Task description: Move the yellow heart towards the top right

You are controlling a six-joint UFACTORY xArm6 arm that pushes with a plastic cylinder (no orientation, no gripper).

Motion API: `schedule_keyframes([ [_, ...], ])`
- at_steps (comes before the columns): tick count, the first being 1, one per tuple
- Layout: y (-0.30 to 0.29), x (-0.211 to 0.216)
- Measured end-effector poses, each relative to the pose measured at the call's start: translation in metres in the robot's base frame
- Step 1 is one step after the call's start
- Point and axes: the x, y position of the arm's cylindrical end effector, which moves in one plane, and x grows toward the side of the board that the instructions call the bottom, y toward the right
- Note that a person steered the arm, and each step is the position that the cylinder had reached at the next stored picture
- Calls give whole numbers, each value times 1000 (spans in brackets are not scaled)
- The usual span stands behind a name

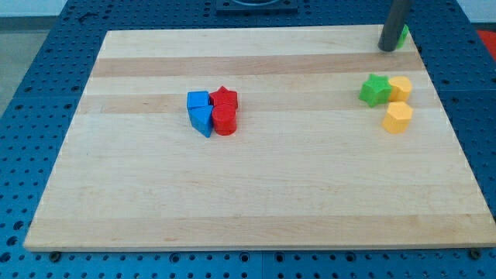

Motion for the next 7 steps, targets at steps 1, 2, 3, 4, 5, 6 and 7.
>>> schedule_keyframes([
  [1,9,30],
  [2,44,55],
  [3,84,84],
  [4,78,119],
  [5,46,141],
  [6,15,143],
  [7,-17,129],
])
